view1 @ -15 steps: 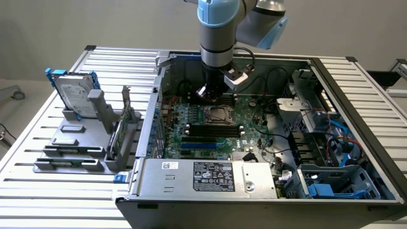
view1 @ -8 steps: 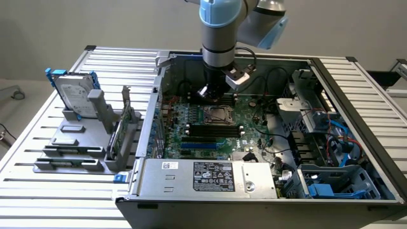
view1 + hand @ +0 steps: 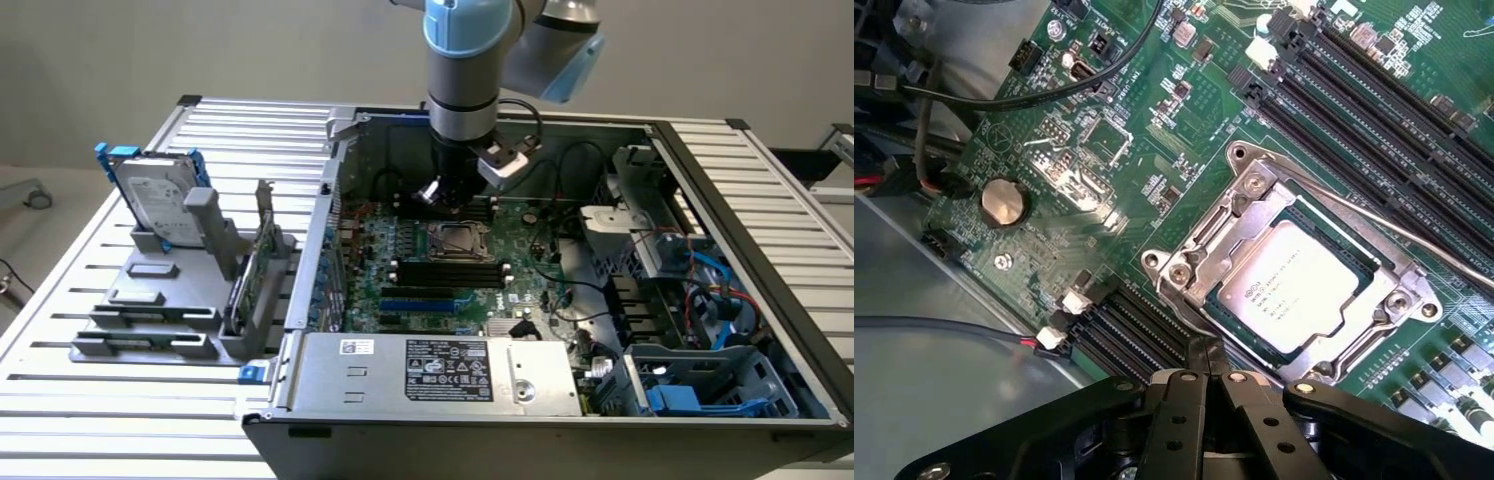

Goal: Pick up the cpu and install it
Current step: 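Install the first cpu locking lever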

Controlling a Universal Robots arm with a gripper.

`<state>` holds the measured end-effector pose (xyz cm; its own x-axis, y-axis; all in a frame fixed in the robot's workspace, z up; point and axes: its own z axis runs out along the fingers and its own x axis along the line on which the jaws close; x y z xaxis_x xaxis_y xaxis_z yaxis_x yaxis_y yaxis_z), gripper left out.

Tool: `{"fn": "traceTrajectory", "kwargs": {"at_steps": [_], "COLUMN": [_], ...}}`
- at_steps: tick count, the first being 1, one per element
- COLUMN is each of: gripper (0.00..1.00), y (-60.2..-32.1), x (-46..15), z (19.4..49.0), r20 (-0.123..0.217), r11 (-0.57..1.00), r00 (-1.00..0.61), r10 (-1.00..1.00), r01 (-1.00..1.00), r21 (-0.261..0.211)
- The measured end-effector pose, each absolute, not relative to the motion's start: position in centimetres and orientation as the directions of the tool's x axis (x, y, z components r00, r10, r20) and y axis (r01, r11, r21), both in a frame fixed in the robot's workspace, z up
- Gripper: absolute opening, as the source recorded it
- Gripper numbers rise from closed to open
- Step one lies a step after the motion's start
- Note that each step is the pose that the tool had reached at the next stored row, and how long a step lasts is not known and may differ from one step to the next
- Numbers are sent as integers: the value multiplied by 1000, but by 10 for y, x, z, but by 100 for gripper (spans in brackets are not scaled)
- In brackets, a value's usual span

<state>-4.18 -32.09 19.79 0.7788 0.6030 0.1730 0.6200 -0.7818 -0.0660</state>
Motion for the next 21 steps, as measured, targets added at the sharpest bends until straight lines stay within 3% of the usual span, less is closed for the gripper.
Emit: {"fn": "traceTrajectory", "kwargs": {"at_steps": [21], "gripper": [11], "y": [-321], "x": [-31], "z": [198], "r20": [173], "r11": [-782], "r00": [779], "r10": [603], "r01": [620], "r21": [-66]}}
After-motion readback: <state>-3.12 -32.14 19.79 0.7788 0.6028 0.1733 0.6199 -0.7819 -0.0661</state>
